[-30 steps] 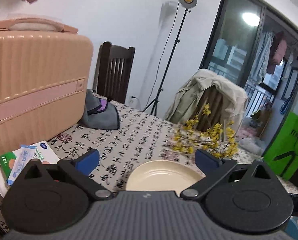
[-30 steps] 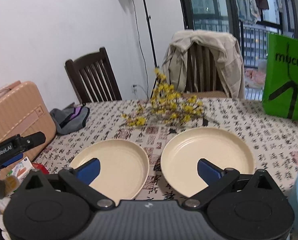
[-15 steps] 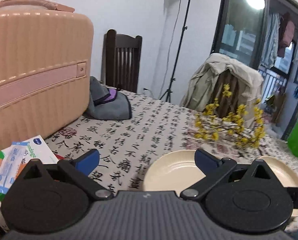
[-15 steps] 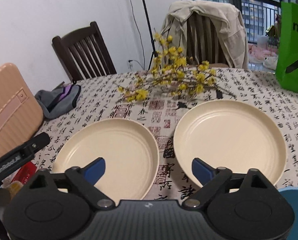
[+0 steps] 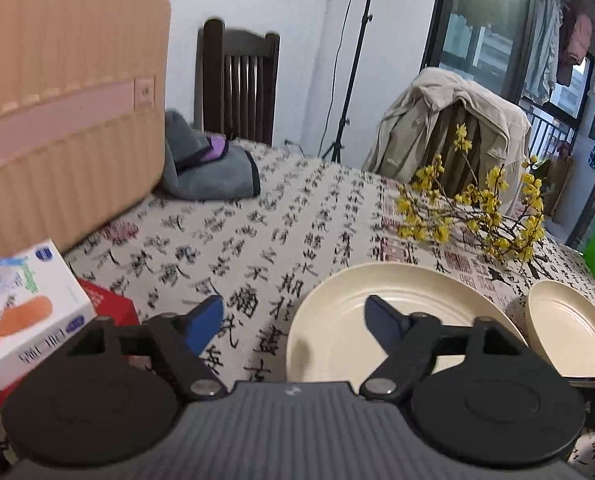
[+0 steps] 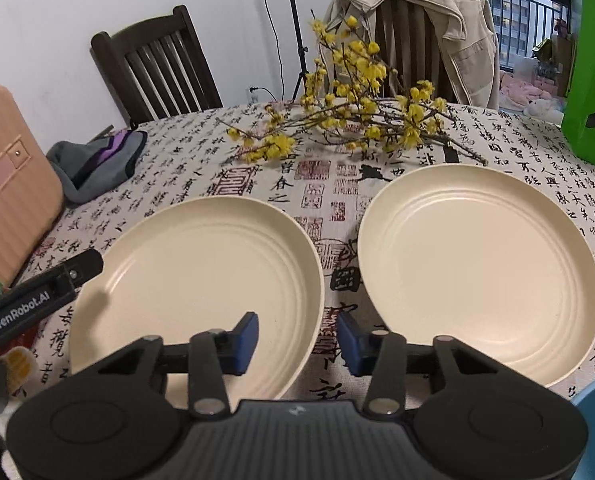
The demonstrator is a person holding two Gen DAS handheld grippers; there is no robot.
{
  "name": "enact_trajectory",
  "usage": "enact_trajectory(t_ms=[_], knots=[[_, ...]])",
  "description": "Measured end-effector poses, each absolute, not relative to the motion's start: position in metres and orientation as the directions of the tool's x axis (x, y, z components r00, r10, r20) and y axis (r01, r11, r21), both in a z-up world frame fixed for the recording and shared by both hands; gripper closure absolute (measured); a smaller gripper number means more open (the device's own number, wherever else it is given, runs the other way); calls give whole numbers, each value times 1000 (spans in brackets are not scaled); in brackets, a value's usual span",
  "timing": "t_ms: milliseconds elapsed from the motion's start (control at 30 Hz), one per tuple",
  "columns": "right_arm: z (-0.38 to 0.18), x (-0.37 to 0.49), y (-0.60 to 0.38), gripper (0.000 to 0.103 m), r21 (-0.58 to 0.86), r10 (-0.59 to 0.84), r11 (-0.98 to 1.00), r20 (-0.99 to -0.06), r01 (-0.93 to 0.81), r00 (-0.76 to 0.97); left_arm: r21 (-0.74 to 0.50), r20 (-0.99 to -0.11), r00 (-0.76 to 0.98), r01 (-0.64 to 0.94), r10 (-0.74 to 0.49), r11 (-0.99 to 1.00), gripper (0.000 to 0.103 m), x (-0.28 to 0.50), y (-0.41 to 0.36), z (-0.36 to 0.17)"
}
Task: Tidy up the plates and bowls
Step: 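Close both tools on the rim of one cream plate, then hold the cream plate rim closed in both tools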
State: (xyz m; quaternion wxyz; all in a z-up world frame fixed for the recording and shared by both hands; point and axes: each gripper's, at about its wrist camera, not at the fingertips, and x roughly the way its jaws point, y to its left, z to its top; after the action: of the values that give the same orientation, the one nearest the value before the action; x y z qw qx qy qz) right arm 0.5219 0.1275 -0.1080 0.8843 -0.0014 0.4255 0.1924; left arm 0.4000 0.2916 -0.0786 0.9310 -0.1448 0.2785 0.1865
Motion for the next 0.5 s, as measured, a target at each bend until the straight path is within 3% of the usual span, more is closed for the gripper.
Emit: enact_trajectory(t_ms=[200, 500], knots=[[-115, 525, 132, 81, 150, 332, 927, -755, -343, 566, -208, -621, 751, -432, 223, 878, 47, 404, 300, -85], [-120, 523, 136, 81, 139, 317, 937, -726, -321, 611, -216, -685, 705, -438, 184, 873, 82, 411, 305, -96]])
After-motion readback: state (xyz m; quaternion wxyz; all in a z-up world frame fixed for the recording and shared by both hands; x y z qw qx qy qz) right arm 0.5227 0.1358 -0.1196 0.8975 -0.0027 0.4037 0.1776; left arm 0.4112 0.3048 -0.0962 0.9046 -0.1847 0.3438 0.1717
